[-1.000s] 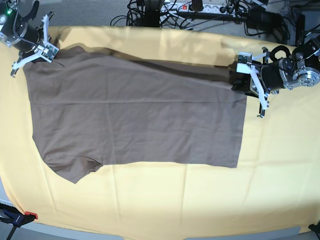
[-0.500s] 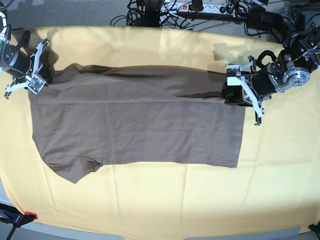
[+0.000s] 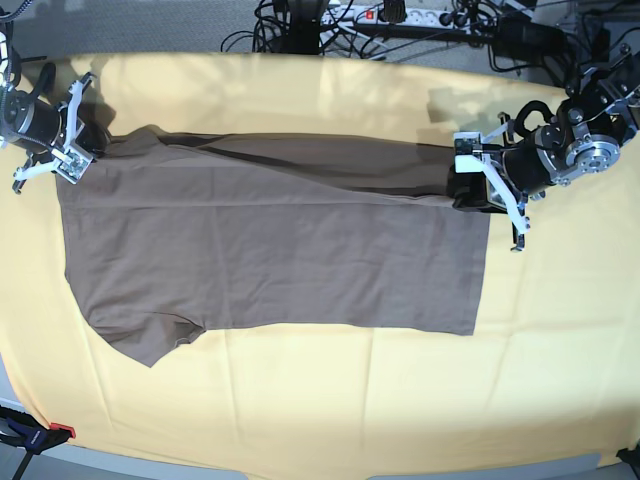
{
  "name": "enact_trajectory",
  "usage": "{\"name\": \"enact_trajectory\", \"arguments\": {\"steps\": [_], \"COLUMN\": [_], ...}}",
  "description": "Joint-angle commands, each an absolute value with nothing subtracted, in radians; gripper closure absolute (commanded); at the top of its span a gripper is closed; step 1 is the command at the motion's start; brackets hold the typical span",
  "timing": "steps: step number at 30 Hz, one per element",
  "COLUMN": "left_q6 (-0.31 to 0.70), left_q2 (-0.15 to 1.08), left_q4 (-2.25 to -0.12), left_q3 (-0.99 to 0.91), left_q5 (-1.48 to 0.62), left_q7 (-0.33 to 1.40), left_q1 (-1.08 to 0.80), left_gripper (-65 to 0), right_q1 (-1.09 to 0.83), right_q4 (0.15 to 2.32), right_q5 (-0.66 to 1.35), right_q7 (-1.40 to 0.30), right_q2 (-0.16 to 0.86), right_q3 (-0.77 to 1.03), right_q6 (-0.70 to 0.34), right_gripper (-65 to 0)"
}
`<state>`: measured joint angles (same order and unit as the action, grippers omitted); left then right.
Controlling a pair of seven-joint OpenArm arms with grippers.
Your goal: Fold the T-shirt properly
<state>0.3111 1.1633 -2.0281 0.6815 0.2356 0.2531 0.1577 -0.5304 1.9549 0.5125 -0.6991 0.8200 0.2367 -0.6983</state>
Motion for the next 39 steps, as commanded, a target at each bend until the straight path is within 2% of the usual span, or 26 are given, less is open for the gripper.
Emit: {"name": "enact_trajectory", "arguments": {"steps": [1, 6, 9, 14, 20, 26, 27, 30, 31, 39], "left_q6": [0.302, 0.357, 0.422, 0.575, 0.698, 0.698, 0.698, 0.698, 0.698, 0.698], "left_q2": [1.19, 1.232, 1.259, 1.309, 1.35, 1.349, 1.349, 1.349, 1.349, 1.349], "left_q4": [-2.038, -2.041, -2.042, -2.042, -2.042, -2.042, -2.042, -2.042, -2.042, -2.042], "left_q3": [0.671, 0.671, 0.671, 0.671, 0.671, 0.671, 0.671, 0.671, 0.671, 0.671], "left_q5": [0.235, 0.234, 0.228, 0.223, 0.133, 0.096, 0.095, 0.095, 0.095, 0.095], "left_q7": [0.247, 0.218, 0.163, 0.084, 0.034, -0.004, -0.004, -0.004, -0.004, -0.004], "left_q1": [0.169, 0.169, 0.17, 0.17, 0.17, 0.169, 0.169, 0.163, 0.162, 0.161], "left_gripper": [0.0, 0.0, 0.0, 0.0, 0.0, 0.0, 0.0, 0.0, 0.0, 0.0], "right_q1": [-0.523, -0.523, -0.524, -0.558, -0.633, -0.646, -0.646, -0.646, -0.646, -0.697], "right_q4": [1.979, 2.025, 2.031, 2.032, 2.036, 2.036, 2.036, 2.036, 2.036, 2.036], "right_q5": [0.542, 0.701, 0.777, 0.822, 0.824, 0.825, 0.834, 0.871, 0.886, 0.997], "right_q7": [-0.723, -0.953, -1.032, -1.077, -1.096, -1.092, -1.093, -1.092, -1.093, -1.092], "right_q2": [0.843, 0.846, 0.854, 0.9, 0.928, 0.928, 0.927, 0.928, 0.928, 0.926], "right_q3": [0.249, 0.249, 0.249, 0.249, 0.249, 0.249, 0.249, 0.249, 0.249, 0.249], "right_q6": [-0.698, -0.698, -0.698, -0.698, -0.698, -0.698, -0.698, -0.698, -0.698, -0.698], "right_gripper": [0.0, 0.0, 0.0, 0.0, 0.0, 0.0, -4.3, -28.6, -33.4, -34.5]}}
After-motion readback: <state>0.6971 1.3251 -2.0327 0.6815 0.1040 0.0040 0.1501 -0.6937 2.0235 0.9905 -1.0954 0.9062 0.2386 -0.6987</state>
